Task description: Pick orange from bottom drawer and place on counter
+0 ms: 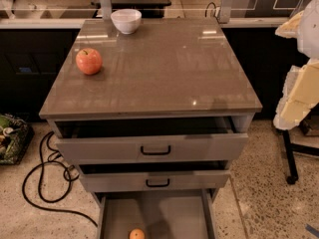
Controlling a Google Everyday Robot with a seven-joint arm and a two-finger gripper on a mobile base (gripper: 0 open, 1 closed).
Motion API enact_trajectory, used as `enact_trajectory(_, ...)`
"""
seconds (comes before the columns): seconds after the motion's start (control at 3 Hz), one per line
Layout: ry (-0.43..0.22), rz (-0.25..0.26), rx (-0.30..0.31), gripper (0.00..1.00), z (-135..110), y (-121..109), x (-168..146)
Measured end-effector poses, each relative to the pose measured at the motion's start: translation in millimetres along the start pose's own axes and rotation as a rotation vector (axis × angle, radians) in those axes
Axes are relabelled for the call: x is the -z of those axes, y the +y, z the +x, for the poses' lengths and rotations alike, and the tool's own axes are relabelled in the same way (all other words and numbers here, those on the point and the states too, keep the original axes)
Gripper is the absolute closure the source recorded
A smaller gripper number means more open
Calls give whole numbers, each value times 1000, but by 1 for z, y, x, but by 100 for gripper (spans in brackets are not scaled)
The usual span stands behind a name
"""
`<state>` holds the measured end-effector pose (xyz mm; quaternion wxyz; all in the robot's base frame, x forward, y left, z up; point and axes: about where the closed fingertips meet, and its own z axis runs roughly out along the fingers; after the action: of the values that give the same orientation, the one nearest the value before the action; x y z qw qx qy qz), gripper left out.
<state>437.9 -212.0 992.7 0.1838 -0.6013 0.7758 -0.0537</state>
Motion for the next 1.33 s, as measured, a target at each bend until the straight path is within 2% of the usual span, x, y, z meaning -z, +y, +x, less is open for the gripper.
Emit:
enact_trajectory(0.33, -7, 5, 4, 0, 0, 0, -1)
enact_trajectory(0.67, -37, -4, 23, 0, 12, 5, -14)
enact_trajectory(1.0, -97, -33, 37, 0, 44, 19, -40)
enact_trajectory(1.33, -179, -69, 37, 0, 80, 44, -65)
